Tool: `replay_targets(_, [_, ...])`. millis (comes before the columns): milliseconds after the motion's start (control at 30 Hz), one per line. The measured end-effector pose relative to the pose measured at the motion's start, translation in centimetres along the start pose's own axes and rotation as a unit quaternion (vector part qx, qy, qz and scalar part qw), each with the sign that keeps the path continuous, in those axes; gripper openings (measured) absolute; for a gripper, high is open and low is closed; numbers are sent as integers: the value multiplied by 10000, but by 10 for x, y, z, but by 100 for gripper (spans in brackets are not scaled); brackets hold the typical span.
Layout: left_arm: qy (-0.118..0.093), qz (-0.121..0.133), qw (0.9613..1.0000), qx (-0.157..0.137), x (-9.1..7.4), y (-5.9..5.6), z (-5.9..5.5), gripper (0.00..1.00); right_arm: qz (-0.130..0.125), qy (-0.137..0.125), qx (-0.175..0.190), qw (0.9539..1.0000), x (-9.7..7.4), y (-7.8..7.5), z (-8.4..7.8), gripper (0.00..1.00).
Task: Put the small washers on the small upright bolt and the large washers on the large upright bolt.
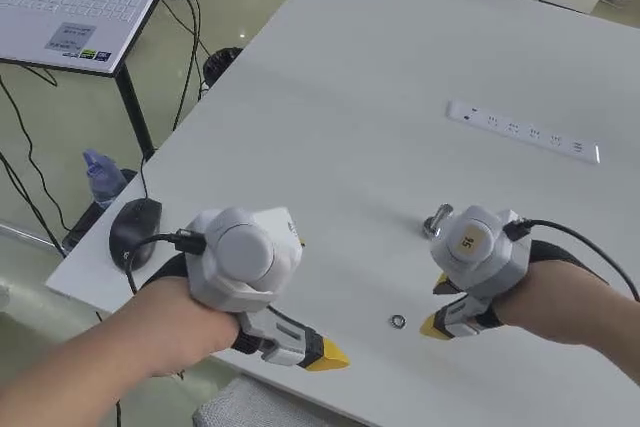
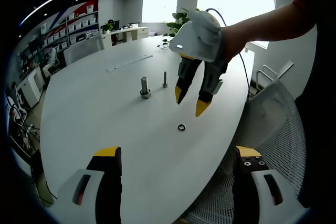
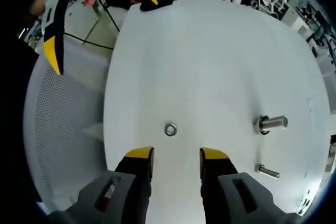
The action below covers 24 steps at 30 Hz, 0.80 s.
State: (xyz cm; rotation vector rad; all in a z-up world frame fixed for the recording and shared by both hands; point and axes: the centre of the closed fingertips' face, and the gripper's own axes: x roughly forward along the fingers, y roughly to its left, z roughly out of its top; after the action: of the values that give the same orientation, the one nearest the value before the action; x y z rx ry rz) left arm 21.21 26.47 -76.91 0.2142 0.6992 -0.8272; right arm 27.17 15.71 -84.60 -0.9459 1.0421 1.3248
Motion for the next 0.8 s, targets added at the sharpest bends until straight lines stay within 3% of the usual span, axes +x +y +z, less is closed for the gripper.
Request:
replay_targets(233, [15, 4, 10000, 3, -2, -1, -3, 87, -5, -259, -53, 9997, 13, 6, 9, 36])
replay_targets(467, [-7, 2, 10000, -32, -5, -1, -2, 84, -75, -232, -44, 9997, 24, 8, 12, 33])
replay_targets(800, [-38, 9, 10000, -60, -8, -3, -4, 82, -94, 31, -203, 9997, 37, 12, 12, 29])
